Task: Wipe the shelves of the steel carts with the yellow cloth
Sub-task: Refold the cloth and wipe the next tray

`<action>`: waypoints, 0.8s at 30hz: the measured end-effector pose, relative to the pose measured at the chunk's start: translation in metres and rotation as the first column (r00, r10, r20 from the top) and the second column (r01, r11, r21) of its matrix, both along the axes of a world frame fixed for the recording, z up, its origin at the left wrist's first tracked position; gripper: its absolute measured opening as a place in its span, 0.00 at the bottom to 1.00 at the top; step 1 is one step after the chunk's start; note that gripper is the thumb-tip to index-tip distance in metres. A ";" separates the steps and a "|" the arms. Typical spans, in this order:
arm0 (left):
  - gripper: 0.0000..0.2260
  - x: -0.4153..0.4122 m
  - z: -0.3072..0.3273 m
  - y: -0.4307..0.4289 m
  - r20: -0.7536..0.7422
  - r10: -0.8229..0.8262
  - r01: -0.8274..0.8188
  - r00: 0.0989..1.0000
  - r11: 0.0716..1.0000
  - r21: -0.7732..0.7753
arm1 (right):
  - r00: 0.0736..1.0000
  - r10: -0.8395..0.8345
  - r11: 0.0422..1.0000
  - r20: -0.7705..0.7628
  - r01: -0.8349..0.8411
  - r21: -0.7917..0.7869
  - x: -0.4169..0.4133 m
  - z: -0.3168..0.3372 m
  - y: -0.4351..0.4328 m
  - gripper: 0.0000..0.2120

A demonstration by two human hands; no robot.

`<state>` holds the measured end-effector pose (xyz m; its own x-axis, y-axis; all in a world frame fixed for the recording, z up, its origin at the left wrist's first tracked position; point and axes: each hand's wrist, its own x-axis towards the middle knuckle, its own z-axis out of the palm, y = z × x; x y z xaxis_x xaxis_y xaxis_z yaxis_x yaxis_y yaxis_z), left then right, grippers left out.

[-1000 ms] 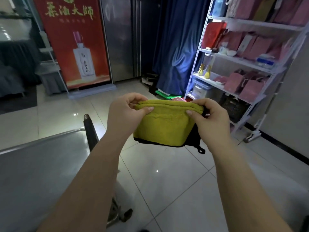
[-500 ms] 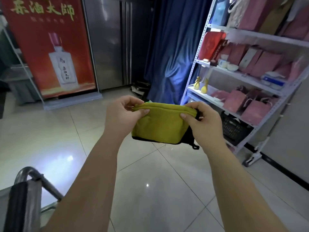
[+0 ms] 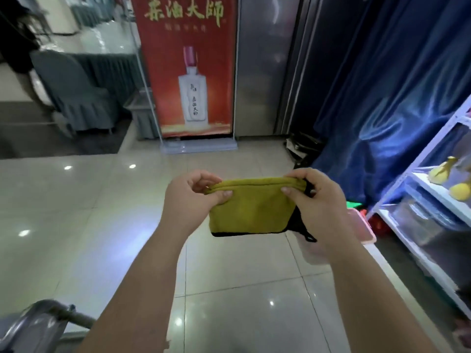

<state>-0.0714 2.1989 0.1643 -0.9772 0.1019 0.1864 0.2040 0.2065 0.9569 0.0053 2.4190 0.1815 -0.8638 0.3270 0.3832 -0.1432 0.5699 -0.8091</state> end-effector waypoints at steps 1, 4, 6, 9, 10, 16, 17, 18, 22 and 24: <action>0.12 -0.019 0.001 -0.001 -0.008 0.055 -0.055 0.998 0.998 -0.013 | 0.999 0.051 0.999 0.013 -0.051 -0.011 -0.031 0.002 0.003 0.12; 0.13 -0.072 -0.003 -0.009 -0.038 0.225 -0.227 0.974 0.972 -0.065 | 0.980 0.193 0.980 0.043 -0.190 -0.060 -0.124 0.002 -0.006 0.13; 0.14 -0.102 -0.013 -0.021 -0.037 0.329 -0.332 0.943 0.937 -0.113 | 0.960 0.274 0.959 0.064 -0.268 -0.086 -0.180 -0.007 -0.025 0.13; 0.10 -0.144 -0.032 -0.051 -0.014 0.450 -0.443 0.893 0.873 -0.202 | 0.915 0.391 0.919 0.099 -0.384 -0.089 -0.251 -0.027 -0.058 0.18; 0.09 -0.160 -0.037 -0.064 -0.012 0.477 -0.467 0.879 0.855 -0.227 | 0.896 0.430 0.901 0.112 -0.420 -0.106 -0.273 -0.033 -0.070 0.19; 0.08 -0.276 -0.036 -0.158 -0.019 0.558 -0.544 0.830 0.799 -0.256 | 0.838 0.534 0.846 0.115 -0.526 -0.088 -0.413 -0.043 -0.161 0.15; 0.09 -0.294 -0.033 -0.175 -0.011 0.574 -0.558 0.819 0.791 -0.251 | 0.831 0.545 0.838 0.112 -0.537 -0.095 -0.436 -0.041 -0.179 0.13; 0.08 -0.312 -0.030 -0.192 -0.006 0.590 -0.574 0.808 0.783 -0.240 | 0.822 0.560 0.828 0.105 -0.553 -0.092 -0.458 -0.037 -0.198 0.13; 0.08 -0.371 -0.026 -0.256 -0.033 0.669 -0.661 0.743 0.724 -0.196 | 0.759 0.646 0.763 0.081 -0.642 -0.078 -0.537 -0.029 -0.271 0.13; 0.09 -0.392 -0.030 -0.283 -0.039 0.717 -0.708 0.696 0.676 -0.205 | 0.719 0.691 0.723 0.071 -0.688 -0.064 -0.569 -0.032 -0.306 0.12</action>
